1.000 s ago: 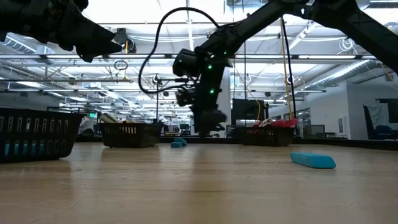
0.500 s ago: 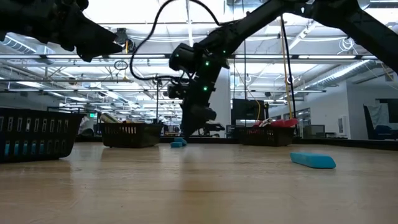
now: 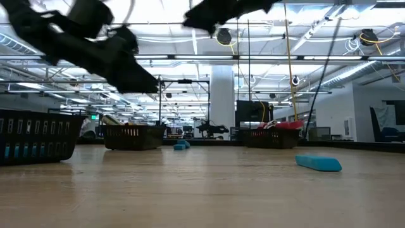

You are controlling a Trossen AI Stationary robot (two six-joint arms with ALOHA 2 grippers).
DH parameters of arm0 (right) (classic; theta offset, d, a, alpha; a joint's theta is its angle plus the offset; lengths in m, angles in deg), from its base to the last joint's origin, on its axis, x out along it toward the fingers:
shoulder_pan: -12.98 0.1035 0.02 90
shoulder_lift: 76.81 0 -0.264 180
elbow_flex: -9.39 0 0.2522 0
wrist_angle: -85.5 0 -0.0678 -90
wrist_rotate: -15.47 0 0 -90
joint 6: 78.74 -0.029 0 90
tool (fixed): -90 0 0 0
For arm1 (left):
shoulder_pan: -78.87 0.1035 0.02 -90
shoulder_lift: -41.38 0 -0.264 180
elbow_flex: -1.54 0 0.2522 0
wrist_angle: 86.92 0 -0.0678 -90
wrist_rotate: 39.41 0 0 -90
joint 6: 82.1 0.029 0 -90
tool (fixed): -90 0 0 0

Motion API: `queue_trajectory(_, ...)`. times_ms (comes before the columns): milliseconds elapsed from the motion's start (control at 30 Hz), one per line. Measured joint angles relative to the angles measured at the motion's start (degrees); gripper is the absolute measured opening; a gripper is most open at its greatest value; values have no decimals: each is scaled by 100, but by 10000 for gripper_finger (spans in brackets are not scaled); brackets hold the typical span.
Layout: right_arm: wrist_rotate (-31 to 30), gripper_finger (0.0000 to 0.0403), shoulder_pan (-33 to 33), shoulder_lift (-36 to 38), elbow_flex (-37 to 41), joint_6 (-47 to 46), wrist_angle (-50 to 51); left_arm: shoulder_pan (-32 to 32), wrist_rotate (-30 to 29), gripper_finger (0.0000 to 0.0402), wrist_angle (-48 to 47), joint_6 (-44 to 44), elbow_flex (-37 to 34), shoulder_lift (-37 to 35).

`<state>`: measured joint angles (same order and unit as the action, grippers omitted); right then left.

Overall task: Pick & Place School Supplies
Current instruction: Put the blue eraser into the bottom black bin

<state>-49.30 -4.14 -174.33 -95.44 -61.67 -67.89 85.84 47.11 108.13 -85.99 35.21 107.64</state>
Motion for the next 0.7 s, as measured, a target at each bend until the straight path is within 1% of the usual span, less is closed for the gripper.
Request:
queue_trajectory(100,15,208,135,920,1078,-197,-760,328,470,232,-44,76,557,781)
queue_trajectory(167,-309,208,272,1403,1787,-305,-1355,470,647,232,-358,161,947,1147)
queue_trajectory(233,-680,208,390,1861,2441,-300,-1564,624,673,232,-702,193,1378,1506)
queue_trajectory(300,-1009,208,526,2226,2974,-310,-1878,804,710,232,-1262,109,1735,1769)
queue_trajectory(367,-1160,208,627,2555,3441,-364,-2057,986,802,232,-1597,-49,2136,2053)
queue_trajectory(500,-1190,208,739,3021,4084,-457,-2306,1304,858,232,-2279,-399,2912,2589)
queue_trajectory(567,-1204,208,786,3197,4253,-456,-2484,1408,820,232,-2773,-505,3327,2876)
queue_trajectory(700,-1178,208,841,3458,4506,-427,-2510,1507,635,232,-3598,-715,4131,3521)
